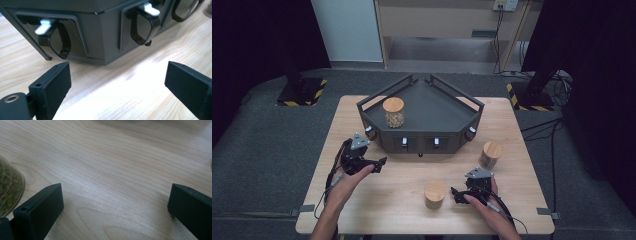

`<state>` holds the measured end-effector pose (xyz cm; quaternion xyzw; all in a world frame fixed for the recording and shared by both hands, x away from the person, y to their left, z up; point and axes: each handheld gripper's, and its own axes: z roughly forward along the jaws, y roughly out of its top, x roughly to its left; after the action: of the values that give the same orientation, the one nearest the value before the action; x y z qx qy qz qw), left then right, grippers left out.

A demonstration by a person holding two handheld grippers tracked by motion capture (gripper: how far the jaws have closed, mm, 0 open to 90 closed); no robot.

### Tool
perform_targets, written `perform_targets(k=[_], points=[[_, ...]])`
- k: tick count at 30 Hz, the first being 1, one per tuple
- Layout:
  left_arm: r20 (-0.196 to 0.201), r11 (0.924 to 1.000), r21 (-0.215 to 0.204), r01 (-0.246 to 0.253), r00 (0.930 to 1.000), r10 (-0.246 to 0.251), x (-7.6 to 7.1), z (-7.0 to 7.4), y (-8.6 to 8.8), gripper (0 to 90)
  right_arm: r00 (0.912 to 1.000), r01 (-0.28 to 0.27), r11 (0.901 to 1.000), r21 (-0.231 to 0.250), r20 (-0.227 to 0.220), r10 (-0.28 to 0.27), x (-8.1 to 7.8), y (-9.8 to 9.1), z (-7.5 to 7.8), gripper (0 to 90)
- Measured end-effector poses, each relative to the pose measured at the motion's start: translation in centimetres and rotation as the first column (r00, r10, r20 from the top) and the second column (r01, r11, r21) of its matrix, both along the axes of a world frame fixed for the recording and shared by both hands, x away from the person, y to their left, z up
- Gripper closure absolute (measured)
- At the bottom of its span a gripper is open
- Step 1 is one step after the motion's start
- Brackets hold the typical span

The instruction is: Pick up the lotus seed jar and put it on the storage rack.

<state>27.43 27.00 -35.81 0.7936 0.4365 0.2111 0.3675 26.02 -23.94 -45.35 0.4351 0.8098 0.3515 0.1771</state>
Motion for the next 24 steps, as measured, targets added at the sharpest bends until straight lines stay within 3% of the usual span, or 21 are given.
perform_targets(k=[13, 24], points=[[-0.008, 1.0, 0.002, -0.005, 1.0, 0.005, -1.3, -1.3, 0.0, 5.5, 1.0, 0.002, 1.0, -0.001, 0.0, -0.002, 0.0, 0.0, 0.0, 0.4], [-0.049, 0.9998, 0.006, -0.021, 0.9985, 0.022, -2.1, -3.6, 0.6, 4.7, 1.0, 0.002, 1.0, -0.001, 0.001, -0.002, 0.0, 0.0, 0.0, 0.4]])
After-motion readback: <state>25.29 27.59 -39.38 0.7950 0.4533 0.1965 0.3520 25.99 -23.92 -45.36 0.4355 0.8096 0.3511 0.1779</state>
